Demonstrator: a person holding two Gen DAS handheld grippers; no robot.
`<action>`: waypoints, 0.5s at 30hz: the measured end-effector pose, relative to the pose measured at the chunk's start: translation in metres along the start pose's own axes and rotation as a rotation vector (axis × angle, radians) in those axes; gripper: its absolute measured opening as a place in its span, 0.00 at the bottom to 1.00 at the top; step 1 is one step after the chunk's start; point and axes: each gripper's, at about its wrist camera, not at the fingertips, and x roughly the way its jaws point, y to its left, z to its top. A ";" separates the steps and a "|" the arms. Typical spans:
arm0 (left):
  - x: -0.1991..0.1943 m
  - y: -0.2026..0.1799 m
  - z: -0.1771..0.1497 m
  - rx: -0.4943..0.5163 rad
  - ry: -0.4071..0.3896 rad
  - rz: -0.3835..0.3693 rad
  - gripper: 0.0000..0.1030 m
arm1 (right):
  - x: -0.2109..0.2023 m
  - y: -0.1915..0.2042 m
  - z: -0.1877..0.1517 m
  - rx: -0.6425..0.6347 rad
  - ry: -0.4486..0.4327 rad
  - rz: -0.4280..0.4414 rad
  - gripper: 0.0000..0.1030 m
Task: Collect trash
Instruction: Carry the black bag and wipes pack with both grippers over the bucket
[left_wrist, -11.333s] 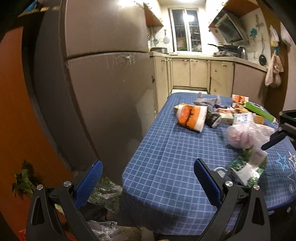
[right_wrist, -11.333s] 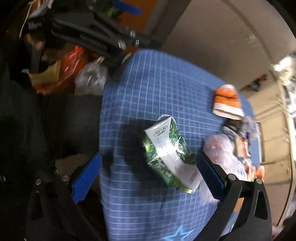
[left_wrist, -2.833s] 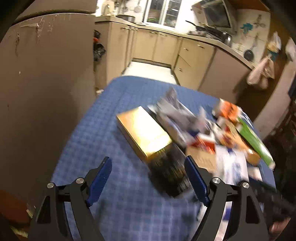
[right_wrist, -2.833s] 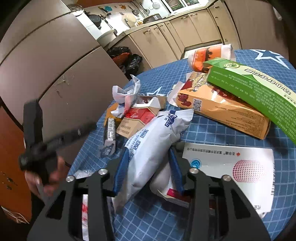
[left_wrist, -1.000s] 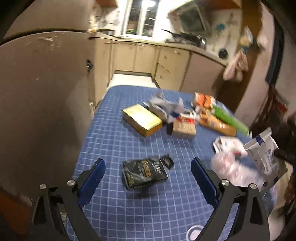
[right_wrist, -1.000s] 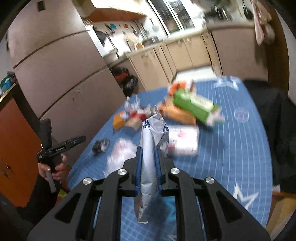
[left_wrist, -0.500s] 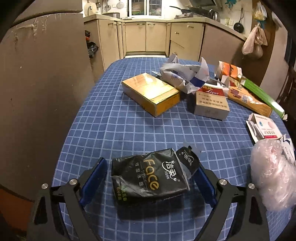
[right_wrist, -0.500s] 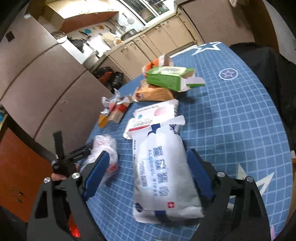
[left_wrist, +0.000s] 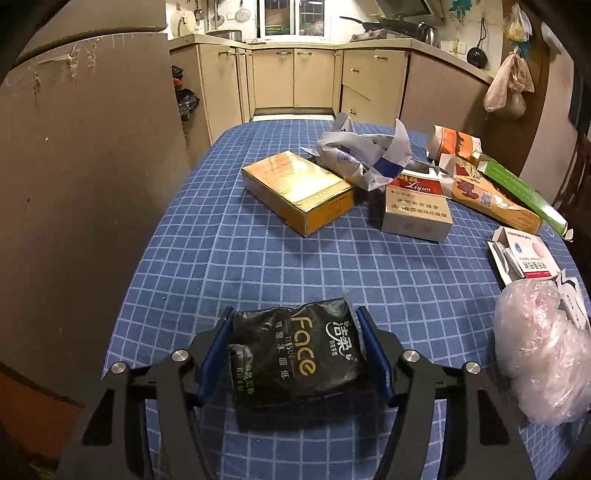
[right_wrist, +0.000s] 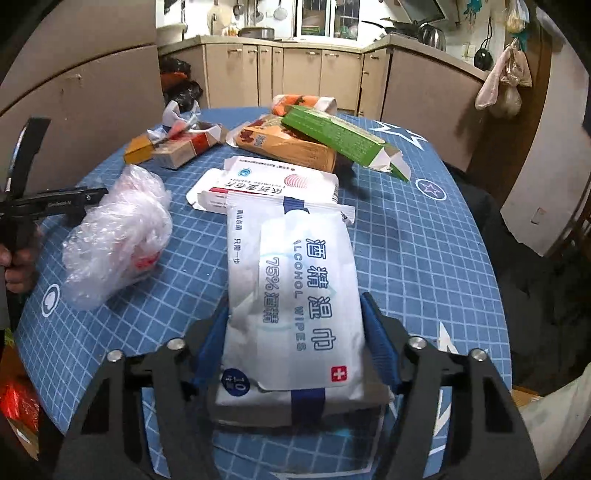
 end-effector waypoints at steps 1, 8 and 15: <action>-0.002 0.000 -0.002 0.000 -0.002 -0.004 0.61 | -0.002 -0.002 -0.002 0.005 -0.009 0.006 0.54; -0.021 0.004 -0.008 -0.037 -0.032 -0.009 0.52 | -0.016 -0.005 -0.001 0.030 -0.047 0.043 0.45; -0.073 -0.007 -0.003 -0.028 -0.125 0.001 0.52 | -0.045 -0.010 0.001 0.038 -0.119 0.046 0.44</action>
